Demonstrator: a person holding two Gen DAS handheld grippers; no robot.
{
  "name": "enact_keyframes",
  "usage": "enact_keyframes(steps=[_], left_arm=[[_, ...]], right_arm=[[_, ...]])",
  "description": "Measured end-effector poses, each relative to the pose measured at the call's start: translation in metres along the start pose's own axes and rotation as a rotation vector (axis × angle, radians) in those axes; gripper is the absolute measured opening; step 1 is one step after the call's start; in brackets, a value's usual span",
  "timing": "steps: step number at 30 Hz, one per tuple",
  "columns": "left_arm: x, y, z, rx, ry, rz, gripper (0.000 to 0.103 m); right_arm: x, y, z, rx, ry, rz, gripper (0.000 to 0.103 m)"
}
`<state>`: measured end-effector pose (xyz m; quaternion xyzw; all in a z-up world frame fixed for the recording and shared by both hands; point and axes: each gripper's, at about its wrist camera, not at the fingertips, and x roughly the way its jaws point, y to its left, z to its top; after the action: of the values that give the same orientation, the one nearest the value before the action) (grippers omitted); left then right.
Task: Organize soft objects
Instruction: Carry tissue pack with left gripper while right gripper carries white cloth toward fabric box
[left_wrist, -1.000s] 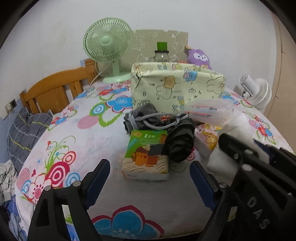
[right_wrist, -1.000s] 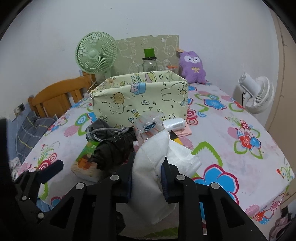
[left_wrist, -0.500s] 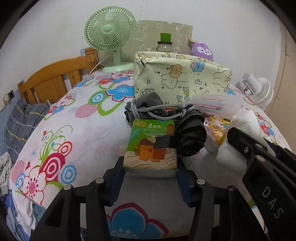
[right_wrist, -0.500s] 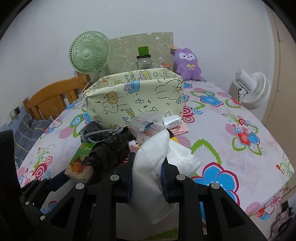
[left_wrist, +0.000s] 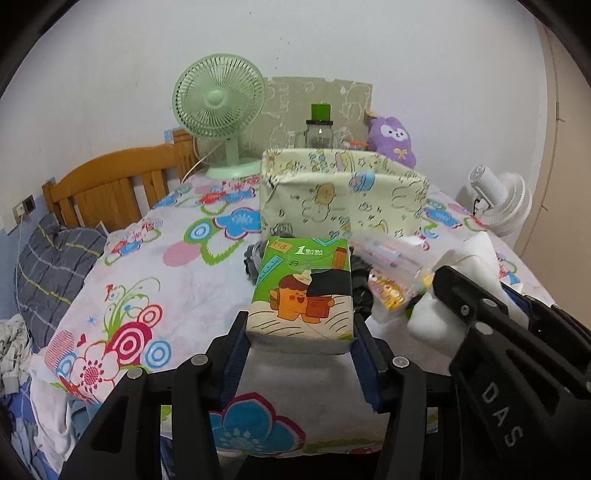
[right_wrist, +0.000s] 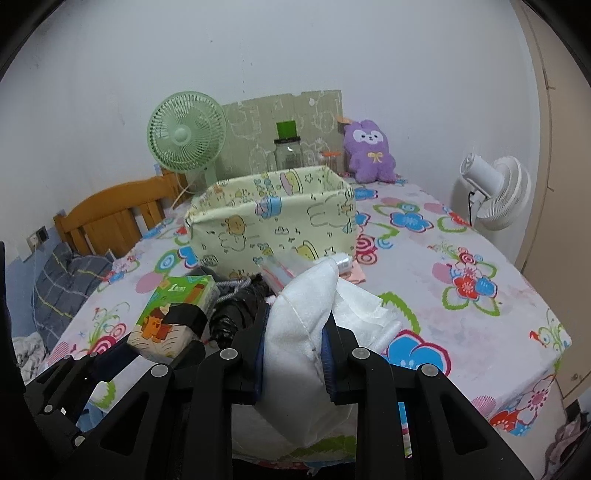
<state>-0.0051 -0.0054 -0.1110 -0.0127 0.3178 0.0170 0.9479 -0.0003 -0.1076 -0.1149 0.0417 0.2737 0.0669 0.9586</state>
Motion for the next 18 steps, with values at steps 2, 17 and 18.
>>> enact_keyframes(steps=[2, 17, 18], left_arm=[[-0.002, -0.001, 0.004, 0.002, -0.003, -0.007, 0.054], [-0.018, -0.007, 0.039, 0.004, -0.046, -0.022, 0.054], [-0.019, -0.008, 0.042, 0.004, -0.051, -0.023, 0.054]], right_arm=[[-0.003, 0.000, 0.003, 0.000, -0.007, 0.003, 0.028], [-0.017, 0.000, 0.040, -0.009, -0.045, 0.008, 0.028], [-0.018, 0.000, 0.043, -0.010, -0.049, 0.007, 0.028]])
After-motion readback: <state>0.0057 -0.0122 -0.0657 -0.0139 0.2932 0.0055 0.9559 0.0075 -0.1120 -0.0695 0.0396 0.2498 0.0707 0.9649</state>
